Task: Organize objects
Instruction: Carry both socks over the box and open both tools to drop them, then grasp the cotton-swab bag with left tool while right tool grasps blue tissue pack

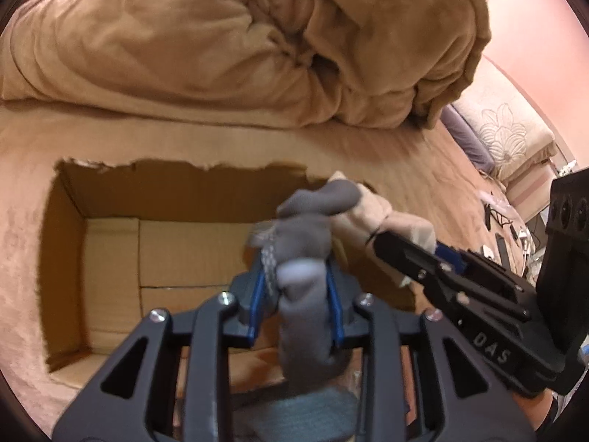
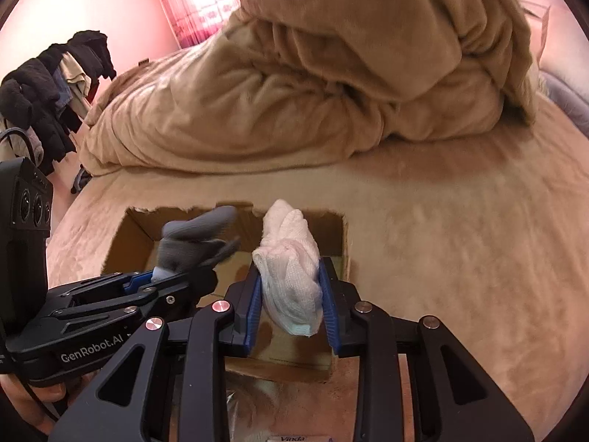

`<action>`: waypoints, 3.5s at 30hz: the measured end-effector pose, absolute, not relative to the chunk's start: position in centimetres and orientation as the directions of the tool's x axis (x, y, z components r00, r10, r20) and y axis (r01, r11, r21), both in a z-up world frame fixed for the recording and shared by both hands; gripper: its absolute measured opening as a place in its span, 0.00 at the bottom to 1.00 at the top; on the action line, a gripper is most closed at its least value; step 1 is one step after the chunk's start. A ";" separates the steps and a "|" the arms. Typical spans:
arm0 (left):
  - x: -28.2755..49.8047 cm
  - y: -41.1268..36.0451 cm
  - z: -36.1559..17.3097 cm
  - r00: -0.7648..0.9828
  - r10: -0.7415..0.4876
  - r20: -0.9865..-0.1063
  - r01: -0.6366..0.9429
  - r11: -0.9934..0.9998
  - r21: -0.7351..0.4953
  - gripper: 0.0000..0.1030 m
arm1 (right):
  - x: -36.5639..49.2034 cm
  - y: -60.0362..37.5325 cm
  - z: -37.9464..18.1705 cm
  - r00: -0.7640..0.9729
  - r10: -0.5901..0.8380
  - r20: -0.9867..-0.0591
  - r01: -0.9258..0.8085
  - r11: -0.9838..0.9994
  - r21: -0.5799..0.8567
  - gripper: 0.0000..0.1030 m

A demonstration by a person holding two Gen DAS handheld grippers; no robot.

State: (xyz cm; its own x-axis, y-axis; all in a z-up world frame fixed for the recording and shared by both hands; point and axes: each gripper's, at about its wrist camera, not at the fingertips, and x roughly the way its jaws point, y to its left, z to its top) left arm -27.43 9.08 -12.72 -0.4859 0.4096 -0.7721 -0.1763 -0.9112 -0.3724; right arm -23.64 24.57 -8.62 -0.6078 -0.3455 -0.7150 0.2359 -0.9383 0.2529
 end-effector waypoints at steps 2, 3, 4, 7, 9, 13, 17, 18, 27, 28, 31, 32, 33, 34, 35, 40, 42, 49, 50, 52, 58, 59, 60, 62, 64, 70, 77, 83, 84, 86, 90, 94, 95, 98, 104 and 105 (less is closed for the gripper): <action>-27.8 9.2 -13.6 -0.460 0.407 -0.790 -0.164 -0.913 -0.375 0.35 | -23.6 24.5 -9.1 -0.598 -0.347 -0.723 0.234 -0.938 0.256 0.31; -27.9 9.3 -13.8 -0.452 0.407 -0.794 -0.162 -0.912 -0.376 0.37 | -23.6 24.5 -9.3 -0.595 -0.345 -0.726 0.233 -0.938 0.255 0.32; -27.8 9.3 -13.9 -0.448 0.411 -0.794 -0.163 -0.911 -0.380 0.38 | -23.5 24.5 -9.3 -0.593 -0.340 -0.729 0.231 -0.940 0.251 0.36; -27.0 8.9 -13.1 -0.466 0.408 -0.785 -0.164 -0.912 -0.376 0.47 | -23.0 24.6 -8.8 -0.606 -0.332 -0.723 0.231 -0.943 0.239 0.47; -26.3 8.4 -12.2 -0.482 0.390 -0.785 -0.147 -0.919 -0.366 0.57 | -22.6 24.8 -8.2 -0.614 -0.334 -0.715 0.233 -0.943 0.239 0.52; -24.4 7.2 -10.1 -0.517 0.396 -0.759 -0.141 -0.914 -0.381 0.61 | -21.4 25.2 -6.6 -0.635 -0.339 -0.694 0.232 -0.941 0.247 0.59; -22.0 6.8 -7.5 -0.556 0.369 -0.745 -0.150 -0.926 -0.346 0.62 | -19.8 25.4 -5.1 -0.644 -0.343 -0.683 0.238 -0.939 0.248 0.59; -21.3 6.7 -6.8 -0.569 0.362 -0.739 -0.150 -0.929 -0.339 0.62 | -19.3 25.5 -4.7 -0.648 -0.342 -0.681 0.238 -0.940 0.245 0.59; -14.4 5.0 -0.5 -0.687 0.311 -0.657 -0.169 -0.948 -0.271 0.78 | -13.3 27.0 0.0 -0.709 -0.304 -0.636 0.224 -0.953 0.206 0.64; -13.9 4.8 -0.2 -0.694 0.303 -0.653 -0.168 -0.950 -0.263 0.78 | -12.8 27.1 0.3 -0.713 -0.301 -0.633 0.225 -0.954 0.200 0.65; -11.6 4.3 0.5 -0.717 0.263 -0.645 -0.153 -0.963 -0.222 0.78 | -11.1 27.3 1.0 -0.725 -0.291 -0.624 0.233 -0.957 0.174 0.68; -10.9 4.2 0.5 -0.724 0.247 -0.644 -0.147 -0.967 -0.206 0.78 | -10.7 27.3 1.1 -0.730 -0.285 -0.622 0.235 -0.958 0.162 0.69; -10.0 4.0 0.5 -0.729 0.232 -0.644 -0.140 -0.972 -0.191 0.78 | -10.1 27.3 1.2 -0.732 -0.279 -0.621 0.236 -0.960 0.153 0.69; -9.4 3.8 0.4 -0.729 0.228 -0.646 -0.138 -0.973 -0.187 0.78 | -9.6 27.2 1.3 -0.734 -0.277 -0.620 0.241 -0.960 0.144 0.70; -8.9 3.7 0.2 -0.726 0.227 -0.649 -0.138 -0.973 -0.185 0.78 | -9.2 27.2 1.3 -0.734 -0.277 -0.620 0.244 -0.960 0.140 0.70; -6.8 3.1 -1.2 -0.704 0.214 -0.678 -0.128 -0.976 -0.176 0.78 | -7.2 27.2 1.1 -0.729 -0.281 -0.624 0.262 -0.957 0.125 0.71; -6.3 2.8 -2.0 -0.692 0.204 -0.692 -0.116 -0.978 -0.172 0.78 | -6.7 27.3 0.9 -0.726 -0.283 -0.627 0.268 -0.956 0.121 0.71; -5.5 1.7 -5.5 -0.633 0.163 -0.757 -0.063 -0.985 -0.159 0.78 | -5.7 27.7 -1.5 -0.693 -0.270 -0.668 0.256 -0.959 0.122 0.71; -5.4 1.5 -5.9 -0.630 0.157 -0.761 -0.057 -0.986 -0.156 0.78 | -5.7 27.7 -2.0 -0.685 -0.265 -0.678 0.253 -0.960 0.119 0.71; -5.3 1.2 -6.9 -0.621 0.143 -0.771 -0.044 -0.988 -0.148 0.78 | -5.6 27.7 -2.9 -0.671 -0.261 -0.694 0.255 -0.960 0.115 0.71; -6.4 0.5 -10.3 -0.572 0.134 -0.809 0.002 -0.986 -0.165 0.78 | -5.8 27.5 -5.8 -0.626 -0.255 -0.737 0.257 -0.960 0.113 0.71; -6.6 0.5 -10.7 -0.566 0.131 -0.814 0.004 -0.987 -0.161 0.78 | -5.9 27.4 -6.3 -0.619 -0.254 -0.743 0.257 -0.960 0.114 0.71; -6.8 0.6 -11.2 -0.559 0.128 -0.819 0.005 -0.987 -0.158 0.78 | -5.9 27.4 -6.6 -0.614 -0.255 -0.747 0.258 -0.959 0.115 0.71; -7.3 0.7 -12.2 -0.548 0.118 -0.828 0.009 -0.989 -0.147 0.78 | -6.3 27.2 -7.5 -0.598 -0.260 -0.758 0.264 -0.957 0.120 0.71; -7.8 0.5 -13.3 -0.531 0.113 -0.840 0.017 -0.989 -0.144 0.78 | -6.6 26.8 -8.6 -0.579 -0.261 -0.772 0.272 -0.955 0.118 0.71; -9.0 -0.1 -15.2 -0.514 0.126 -0.848 0.041 -0.984 -0.171 0.78 | -7.9 26.0 -11.4 -0.527 -0.264 -0.808 0.292 -0.949 0.120 0.71; -11.1 0.1 -16.2 -0.519 0.159 -0.840 0.048 -0.976 -0.214 0.78 | -9.3 25.2 -14.2 -0.477 -0.263 -0.839 0.312 -0.943 0.118 0.71; -12.7 0.7 -17.6 -0.500 0.170 -0.849 0.041 -0.975 -0.220 0.78 | -10.1 25.0 -16.0 -0.446 -0.251 -0.859 0.311 -0.944 0.114 0.71; -12.9 0.7 -17.9 -0.495 0.171 -0.852 0.040 -0.975 -0.219 0.78 | -10.2 24.9 -16.2 -0.443 -0.251 -0.861 0.311 -0.944 0.115 0.71; -13.0 1.0 -18.3 -0.486 0.161 -0.859 0.027 -0.980 -0.199 0.78 | -10.3 24.7 -16.7 -0.437 -0.249 -0.864 0.311 -0.944 0.115 0.71; -12.8 1.3 -18.2 -0.491 0.152 -0.858 0.006 -0.984 -0.178 0.68 | -10.4 24.9 -17.0 -0.436 -0.250 -0.864 0.296 -0.947 0.125 0.66; -12.4 1.0 -17.6 -0.490 0.168 -0.855 0.001 -0.981 -0.193 0.52 | -10.4 25.7 -16.8 -0.437 -0.266 -0.859 0.284 -0.947 0.149 0.53; -12.3 0.9 -17.4 -0.491 0.172 -0.854 0.000 -0.980 -0.198 0.50 | -10.3 25.8 -16.8 -0.438 -0.268 -0.858 0.282 -0.947 0.152 0.52; -11.7 0.8 -16.6 -0.503 0.173 -0.847 -0.001 -0.980 -0.200 0.44 | -10.1 26.2 -16.5 -0.441 -0.273 -0.855 0.276 -0.948 0.160 0.51; -10.3 0.1 -14.3 -0.539 0.170 -0.825 0.001 -0.979 -0.202 0.43 | -9.2 26.4 -15.2 -0.466 -0.281 -0.839 0.280 -0.946 0.161 0.50; -10.1 -0.1 -13.9 -0.545 0.170 -0.821 0.001 -0.979 -0.203 0.43 | -9.0 26.4 -14.9 -0.471 -0.282 -0.836 0.280 -0.946 0.161 0.50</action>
